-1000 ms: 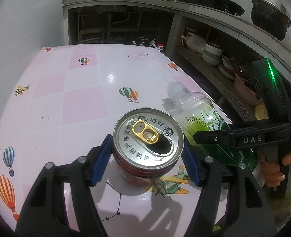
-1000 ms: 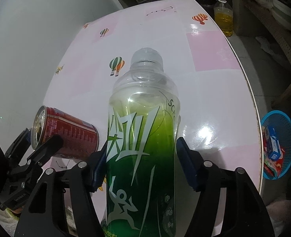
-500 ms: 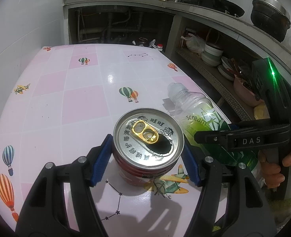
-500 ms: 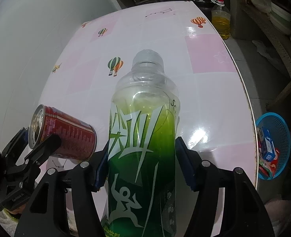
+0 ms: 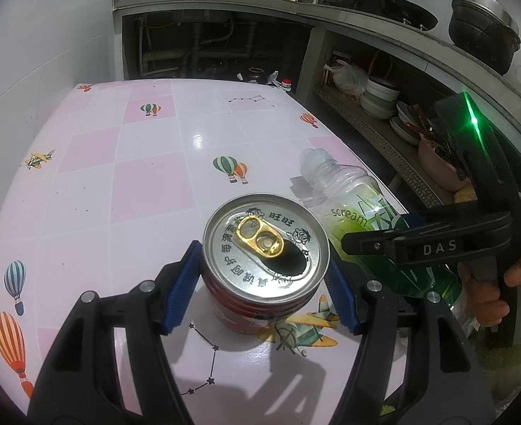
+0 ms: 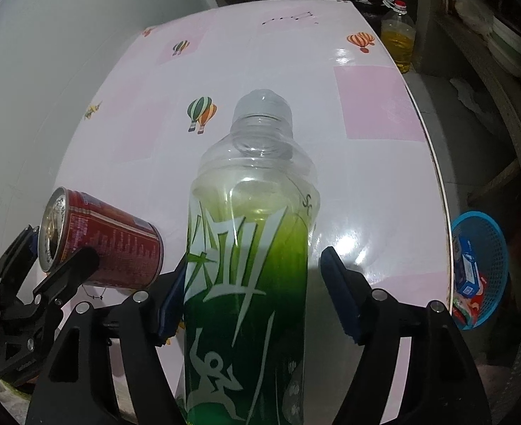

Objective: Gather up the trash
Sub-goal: 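Hold the can in the left tool and the bottle in the right tool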

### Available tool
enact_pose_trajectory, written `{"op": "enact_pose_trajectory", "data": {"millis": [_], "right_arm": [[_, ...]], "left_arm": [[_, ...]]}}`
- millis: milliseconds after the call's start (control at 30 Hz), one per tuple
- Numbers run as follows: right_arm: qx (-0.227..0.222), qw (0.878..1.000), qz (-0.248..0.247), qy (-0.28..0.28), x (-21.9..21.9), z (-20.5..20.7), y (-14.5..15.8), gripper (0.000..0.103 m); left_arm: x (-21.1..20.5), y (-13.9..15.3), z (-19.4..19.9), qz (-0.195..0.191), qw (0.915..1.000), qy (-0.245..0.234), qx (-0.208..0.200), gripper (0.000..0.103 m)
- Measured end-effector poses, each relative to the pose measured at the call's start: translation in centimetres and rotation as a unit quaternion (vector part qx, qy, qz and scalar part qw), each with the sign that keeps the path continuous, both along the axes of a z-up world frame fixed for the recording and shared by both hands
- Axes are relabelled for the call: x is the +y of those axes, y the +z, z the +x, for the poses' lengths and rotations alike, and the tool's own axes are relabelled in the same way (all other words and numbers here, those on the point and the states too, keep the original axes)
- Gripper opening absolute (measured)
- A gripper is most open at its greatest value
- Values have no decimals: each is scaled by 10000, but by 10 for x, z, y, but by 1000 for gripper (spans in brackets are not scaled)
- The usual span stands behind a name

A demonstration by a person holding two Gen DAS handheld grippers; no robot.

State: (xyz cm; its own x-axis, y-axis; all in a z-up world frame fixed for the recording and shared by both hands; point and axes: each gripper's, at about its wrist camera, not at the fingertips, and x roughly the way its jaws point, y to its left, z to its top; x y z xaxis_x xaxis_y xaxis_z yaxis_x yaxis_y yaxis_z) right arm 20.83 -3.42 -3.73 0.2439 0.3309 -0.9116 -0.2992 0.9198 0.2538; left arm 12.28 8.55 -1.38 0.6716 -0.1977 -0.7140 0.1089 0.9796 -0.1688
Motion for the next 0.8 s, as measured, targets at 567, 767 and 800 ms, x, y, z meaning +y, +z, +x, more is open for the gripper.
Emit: {"op": "enact_pose_trajectory", "data": {"millis": [567, 767, 800], "right_arm": [[8, 9996, -103, 277, 16, 14, -5, 66], [81, 9994, -64, 328, 16, 14, -9, 66], [72, 9994, -74, 340, 16, 13, -10, 65]], "left_arm": [[0, -1, -1, 1, 10000, 0, -11, 63], [1, -1, -1, -1, 10000, -3, -13, 63], [1, -1, -1, -4, 10000, -4, -12, 63]]}}
